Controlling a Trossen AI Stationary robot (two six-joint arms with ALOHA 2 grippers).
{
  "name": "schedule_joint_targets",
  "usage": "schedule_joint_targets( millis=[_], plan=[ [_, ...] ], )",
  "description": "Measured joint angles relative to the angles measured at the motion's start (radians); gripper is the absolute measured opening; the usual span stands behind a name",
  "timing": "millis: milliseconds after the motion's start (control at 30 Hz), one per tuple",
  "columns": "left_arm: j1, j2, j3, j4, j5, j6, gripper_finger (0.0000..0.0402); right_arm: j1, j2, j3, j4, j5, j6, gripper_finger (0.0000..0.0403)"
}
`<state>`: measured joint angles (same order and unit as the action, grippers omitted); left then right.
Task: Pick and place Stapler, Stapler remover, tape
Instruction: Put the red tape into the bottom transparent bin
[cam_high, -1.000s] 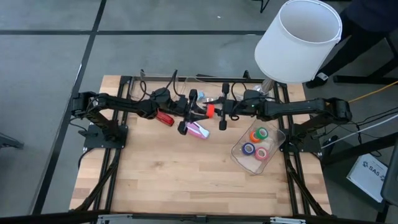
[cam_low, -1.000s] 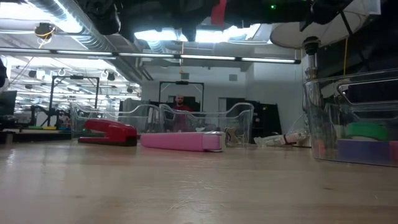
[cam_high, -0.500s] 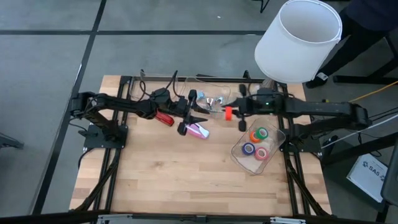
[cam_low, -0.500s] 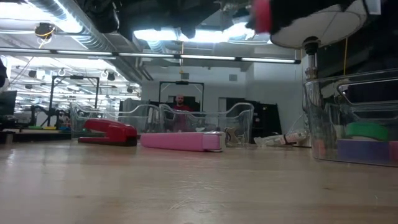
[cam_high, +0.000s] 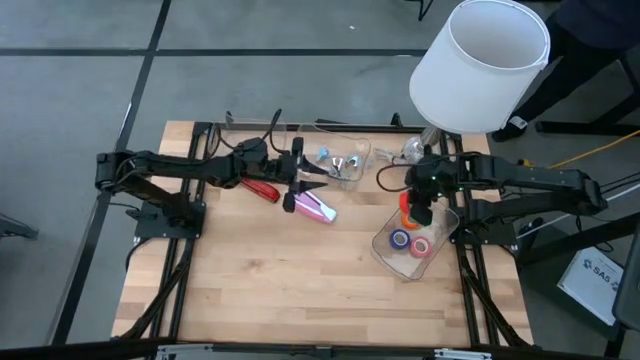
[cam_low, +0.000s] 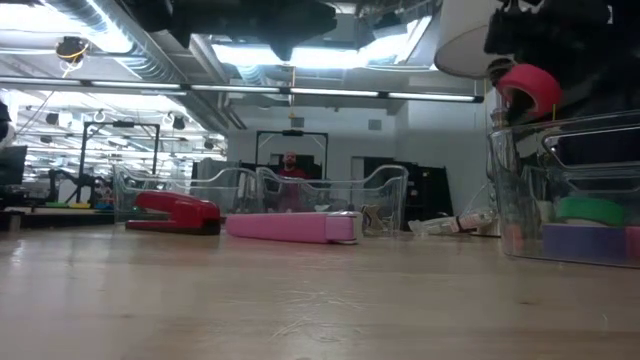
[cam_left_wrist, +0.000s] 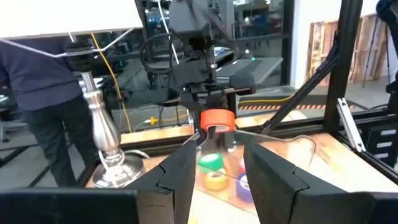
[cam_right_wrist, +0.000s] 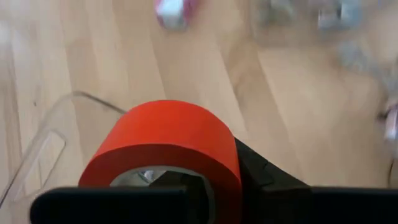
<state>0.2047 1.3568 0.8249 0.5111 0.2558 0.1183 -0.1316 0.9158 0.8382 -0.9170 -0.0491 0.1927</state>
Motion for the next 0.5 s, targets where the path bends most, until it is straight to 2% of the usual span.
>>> schedule_joint_targets(
  millis=[500],
  plan=[
    [0.000, -0.066, 0.000, -0.165, -0.001, -0.001, 0.0127, 0.150, 0.093, 0.000, -0.202, -0.043, 0.168, 0.0048]
  ],
)
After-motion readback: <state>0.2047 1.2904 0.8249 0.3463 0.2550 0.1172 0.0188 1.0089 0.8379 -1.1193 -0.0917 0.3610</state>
